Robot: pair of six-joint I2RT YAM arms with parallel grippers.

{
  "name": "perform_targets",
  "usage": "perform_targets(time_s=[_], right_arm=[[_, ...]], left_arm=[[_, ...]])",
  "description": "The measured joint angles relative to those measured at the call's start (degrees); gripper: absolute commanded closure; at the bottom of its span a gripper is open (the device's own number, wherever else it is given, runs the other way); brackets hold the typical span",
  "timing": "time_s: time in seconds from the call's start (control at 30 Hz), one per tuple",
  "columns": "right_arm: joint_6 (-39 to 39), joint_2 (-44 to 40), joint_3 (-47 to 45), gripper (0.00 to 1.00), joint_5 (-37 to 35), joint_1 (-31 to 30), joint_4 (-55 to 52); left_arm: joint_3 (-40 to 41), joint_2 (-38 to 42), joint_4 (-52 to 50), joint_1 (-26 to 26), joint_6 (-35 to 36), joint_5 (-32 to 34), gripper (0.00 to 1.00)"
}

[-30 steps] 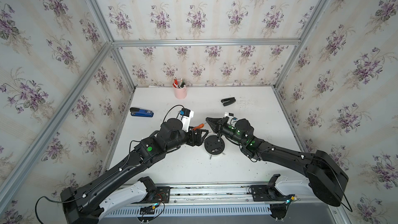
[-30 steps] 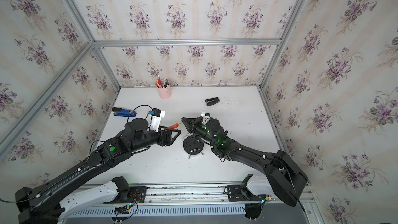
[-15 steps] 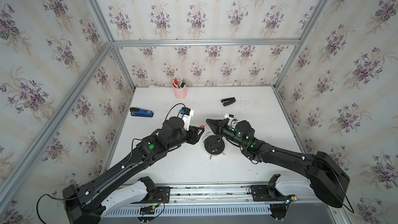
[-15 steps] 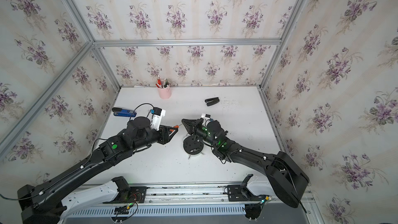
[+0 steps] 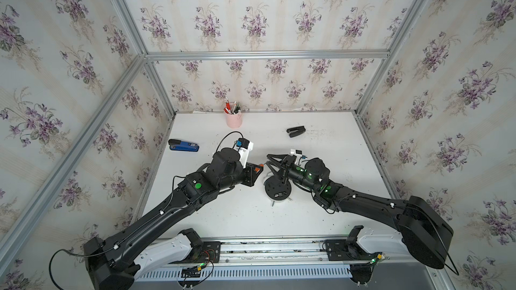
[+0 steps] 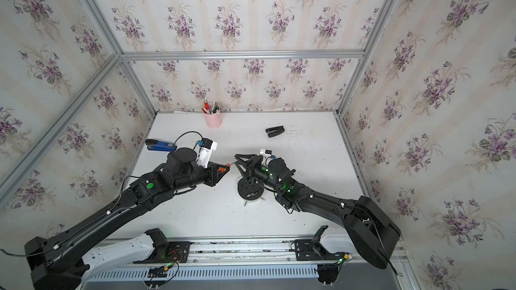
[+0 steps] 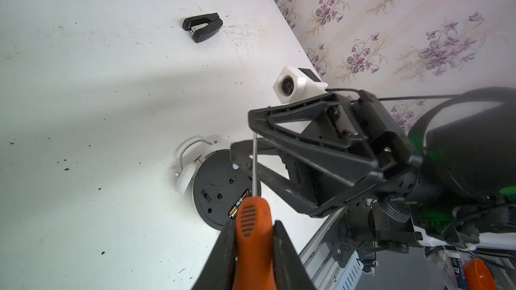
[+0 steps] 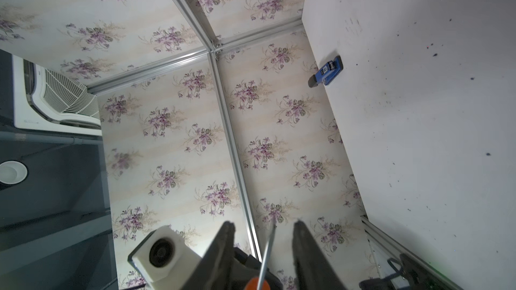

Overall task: Remove the battery from the alarm
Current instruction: Pick up the screwdriver from the center of the board, then move the alarm to the center of the board.

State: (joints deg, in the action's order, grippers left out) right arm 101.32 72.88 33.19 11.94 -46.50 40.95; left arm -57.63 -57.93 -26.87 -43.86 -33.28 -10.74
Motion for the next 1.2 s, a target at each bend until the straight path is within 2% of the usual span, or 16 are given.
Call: perform_targets(time_s=[0.17,0.3,0.4,0.53,0.67,0.8,0.93,1.2], right_arm=[[-11.76,-7.96,3.10,0.25,5.29,9.51,-18.99],[-29.73,-5.99,13.42,0.21,7.93,20.44,-41.51],[-43.06,0.39,20.31,0.26,8.46,21.84,-54.80],[-53.31,6.45,18.58,0.37,8.22,22.51,-63.78],[-55.69,8.24,12.94,0.39,8.85,22.18,-64.02],[-54.90,8.07,8.41,0.38,10.19,19.28,-60.78],[-54.69,7.50,8.13,0.38,10.08,16.90,-57.92],[-54.36,8.15,7.93,0.41,9.92,16.55,-55.58]], left_arm=[[-6.86,2.32,-13.33,-0.04,6.27,-3.19,1.00],[-9.75,0.96,-25.38,-1.31,10.62,-7.43,1.00],[-12.46,-2.91,-33.00,-3.80,12.50,-7.85,1.00],[-14.27,-6.69,-37.94,-5.70,14.40,-7.10,1.00],[-14.27,-10.19,-38.71,-7.23,15.82,-6.01,1.00],[-14.67,-14.99,-37.81,-8.55,18.10,-5.11,1.00],[-16.72,-19.74,-36.11,-8.61,20.59,-3.13,1.00],[-16.31,-23.45,-31.26,-8.66,21.90,-1.81,1.00]])
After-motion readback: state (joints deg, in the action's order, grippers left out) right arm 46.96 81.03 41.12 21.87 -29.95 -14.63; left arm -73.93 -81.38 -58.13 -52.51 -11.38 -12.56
